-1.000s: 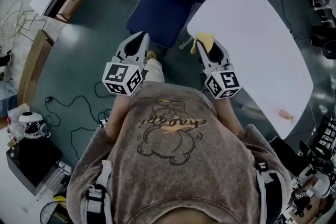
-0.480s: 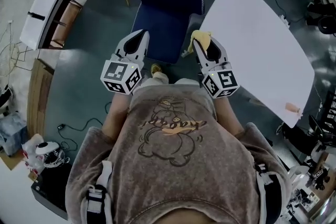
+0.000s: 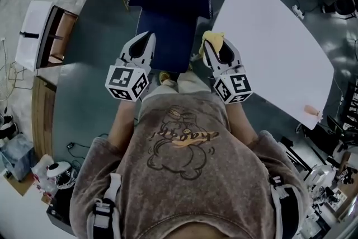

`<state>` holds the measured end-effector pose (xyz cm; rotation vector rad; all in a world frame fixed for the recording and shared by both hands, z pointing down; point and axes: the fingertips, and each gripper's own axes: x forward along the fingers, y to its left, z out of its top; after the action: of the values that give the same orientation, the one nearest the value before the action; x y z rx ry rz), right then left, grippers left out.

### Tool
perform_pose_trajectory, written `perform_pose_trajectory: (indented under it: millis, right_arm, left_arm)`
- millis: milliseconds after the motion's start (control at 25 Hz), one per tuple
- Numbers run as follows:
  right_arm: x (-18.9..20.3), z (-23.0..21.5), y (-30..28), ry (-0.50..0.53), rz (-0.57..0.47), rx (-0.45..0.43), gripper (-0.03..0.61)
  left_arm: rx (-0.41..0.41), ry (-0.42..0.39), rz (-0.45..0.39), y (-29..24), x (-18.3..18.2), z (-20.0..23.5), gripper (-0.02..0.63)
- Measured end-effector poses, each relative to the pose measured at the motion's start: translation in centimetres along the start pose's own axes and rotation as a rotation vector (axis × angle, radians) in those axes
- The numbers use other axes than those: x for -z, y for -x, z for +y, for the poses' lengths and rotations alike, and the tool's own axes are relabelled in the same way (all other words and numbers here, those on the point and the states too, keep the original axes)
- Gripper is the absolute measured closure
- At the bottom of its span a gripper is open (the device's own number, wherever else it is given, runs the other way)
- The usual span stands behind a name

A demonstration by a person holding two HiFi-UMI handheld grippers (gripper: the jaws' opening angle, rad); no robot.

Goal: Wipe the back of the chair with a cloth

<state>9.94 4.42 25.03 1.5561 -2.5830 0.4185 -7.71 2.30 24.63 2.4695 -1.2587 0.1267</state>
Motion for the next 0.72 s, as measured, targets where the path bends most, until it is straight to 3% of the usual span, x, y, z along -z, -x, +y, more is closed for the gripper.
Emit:
perform_pose_trajectory:
  millis: [720]
  right_arm:
    - [1.7,-6.4,-9.3,0.018,0.054,-0.010,0.408]
  left_arm:
    - [-0.027,0.025,0.020,-7.8,0.5,4.2,0.604]
